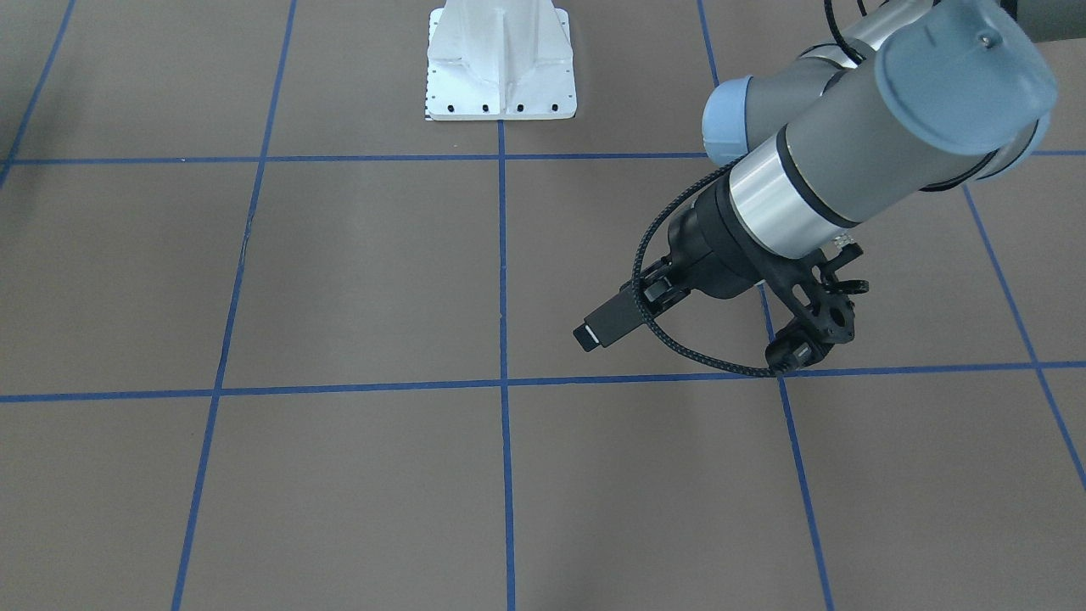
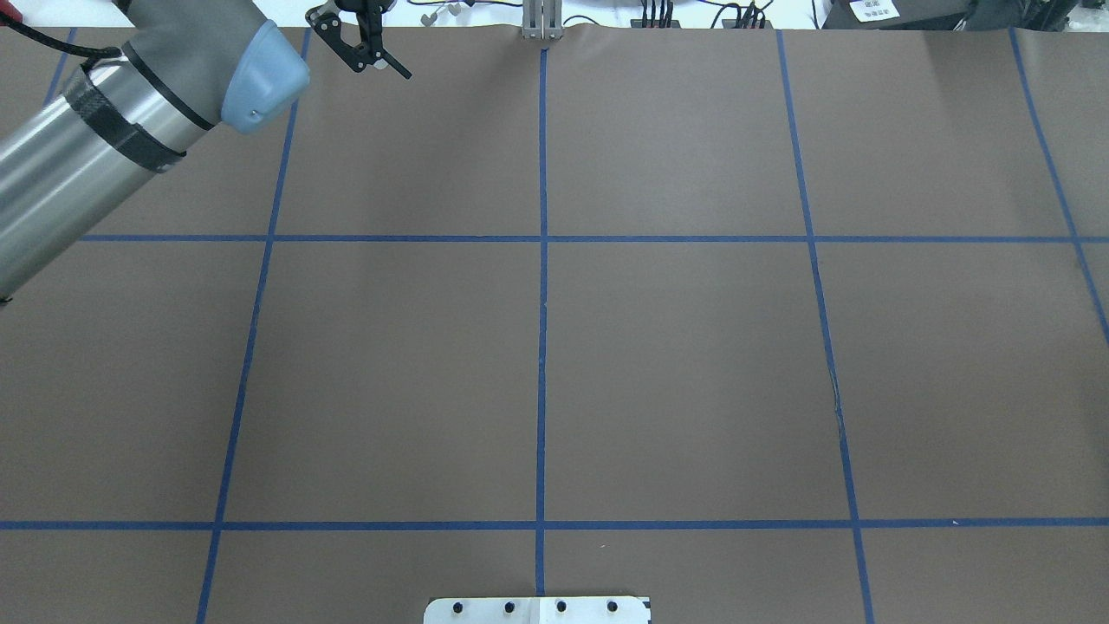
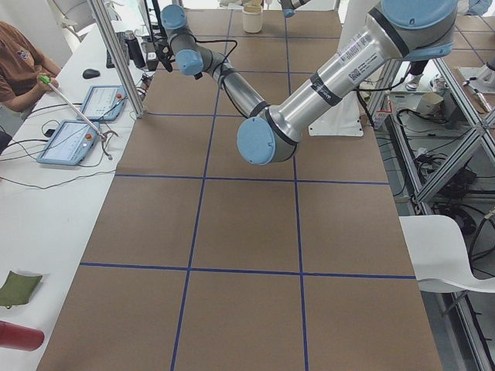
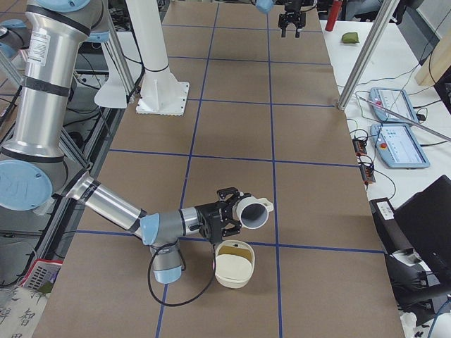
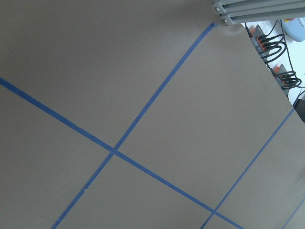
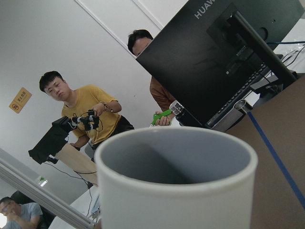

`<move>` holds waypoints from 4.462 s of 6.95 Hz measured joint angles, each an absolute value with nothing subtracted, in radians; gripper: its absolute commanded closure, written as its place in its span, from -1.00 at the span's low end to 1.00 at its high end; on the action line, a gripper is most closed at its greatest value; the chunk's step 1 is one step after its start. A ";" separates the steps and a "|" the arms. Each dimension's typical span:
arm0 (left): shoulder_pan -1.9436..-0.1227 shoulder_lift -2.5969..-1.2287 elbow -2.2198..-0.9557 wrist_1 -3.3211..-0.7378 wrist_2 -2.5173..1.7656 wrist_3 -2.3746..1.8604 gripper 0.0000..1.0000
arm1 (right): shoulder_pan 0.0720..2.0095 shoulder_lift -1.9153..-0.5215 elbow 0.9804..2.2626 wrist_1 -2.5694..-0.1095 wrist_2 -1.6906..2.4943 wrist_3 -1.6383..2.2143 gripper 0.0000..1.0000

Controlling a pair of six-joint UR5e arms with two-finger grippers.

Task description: Left arm hands cup to right arm to dump lemon

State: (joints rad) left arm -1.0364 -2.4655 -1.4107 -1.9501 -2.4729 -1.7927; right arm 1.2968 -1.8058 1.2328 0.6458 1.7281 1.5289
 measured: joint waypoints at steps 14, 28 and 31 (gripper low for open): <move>-1.025 -2.378 -1.413 -1.954 -2.427 -1.628 -1.00 | 0.810 -1.206 1.600 -0.817 1.099 0.582 0.60; -0.889 -2.536 -1.340 -2.039 -2.394 -1.633 -1.00 | 0.396 -0.992 1.621 -1.106 0.570 0.580 0.60; -0.875 -2.580 -1.264 -2.076 -2.392 -1.633 -0.80 | 0.385 -0.984 1.620 -1.105 0.564 0.580 0.59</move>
State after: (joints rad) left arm -0.8748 -2.5801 -1.2637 -2.0764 -2.3917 -1.6333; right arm 0.3849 -0.9841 1.6199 -1.1054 0.5643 0.5802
